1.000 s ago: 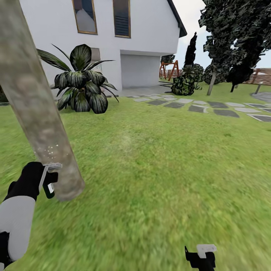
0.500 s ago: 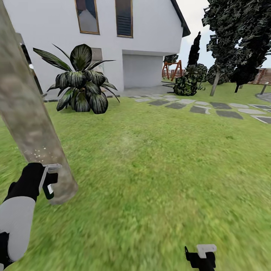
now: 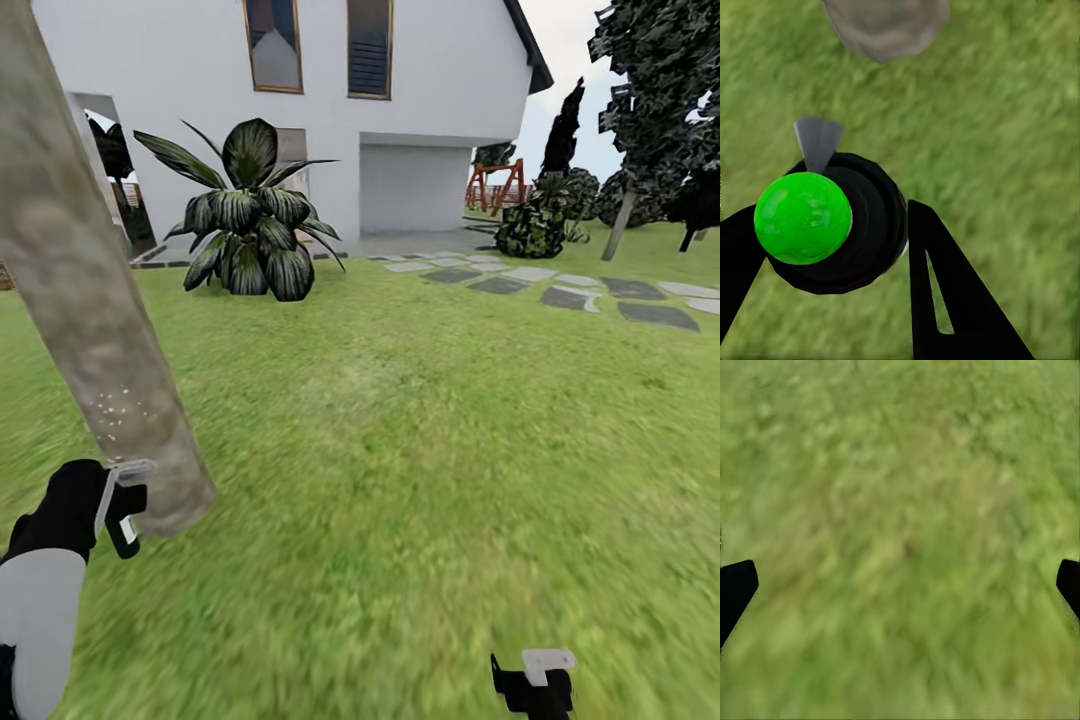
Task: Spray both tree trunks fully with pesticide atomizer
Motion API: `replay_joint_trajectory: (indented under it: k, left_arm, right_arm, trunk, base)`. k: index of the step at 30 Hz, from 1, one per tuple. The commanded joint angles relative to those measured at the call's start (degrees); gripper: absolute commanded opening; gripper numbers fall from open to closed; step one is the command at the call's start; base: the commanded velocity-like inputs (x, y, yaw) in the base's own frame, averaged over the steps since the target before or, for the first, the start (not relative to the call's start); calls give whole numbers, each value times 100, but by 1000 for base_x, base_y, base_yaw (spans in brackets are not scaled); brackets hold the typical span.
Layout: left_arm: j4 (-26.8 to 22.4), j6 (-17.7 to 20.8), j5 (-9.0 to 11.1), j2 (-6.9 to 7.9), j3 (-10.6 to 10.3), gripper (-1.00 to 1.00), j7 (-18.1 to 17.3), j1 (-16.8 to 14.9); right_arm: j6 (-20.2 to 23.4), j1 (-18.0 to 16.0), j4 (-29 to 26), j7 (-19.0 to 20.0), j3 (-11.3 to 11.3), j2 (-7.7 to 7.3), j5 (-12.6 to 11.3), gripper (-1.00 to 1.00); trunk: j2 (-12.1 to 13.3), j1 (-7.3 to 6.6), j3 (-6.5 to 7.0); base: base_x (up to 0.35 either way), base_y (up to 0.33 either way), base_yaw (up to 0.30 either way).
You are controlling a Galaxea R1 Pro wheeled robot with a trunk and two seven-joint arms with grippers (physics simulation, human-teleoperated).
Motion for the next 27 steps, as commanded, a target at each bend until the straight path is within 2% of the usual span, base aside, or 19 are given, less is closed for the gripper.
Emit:
replay_joint_trajectory:
  k: [1,4,7,9,17,27]
  left_arm:
    - [-6,17,-65,0,26,-100,-57,-3]
    - [-2,-67,-99,61,47,-100,-57,52]
    - [0,-455,-79,86,43,-100,-56,476]
    - [1,-521,-69,63,42,-100,-51,523]
    - [2,-555,-82,45,57,-100,-39,549]
    - [84,-574,-62,34,121,-100,-7,561]
  right_arm:
    - [-13,-1,1,-19,50,-2,-44,100]
    - [-14,-1,1,-19,50,-2,-44,100]
    - [-14,-1,1,-19,50,-2,-44,100]
    - [-14,-1,1,-19,50,-2,-44,100]
    - [-14,-1,1,-19,50,2,-44,100]
    - [-14,-1,1,-19,50,0,-44,100]
  trunk:
    - [-2,2,-5]
    - [-2,2,-5]
    - [-2,2,-5]
    - [-2,2,-5]
    - [-2,2,-5]
    - [-2,2,-5]
  base:
    - [285,-135,212]
    - [306,-80,72]
    - [323,-39,7]
    - [293,-124,46]
    - [176,-220,260]
    - [9,-273,271]
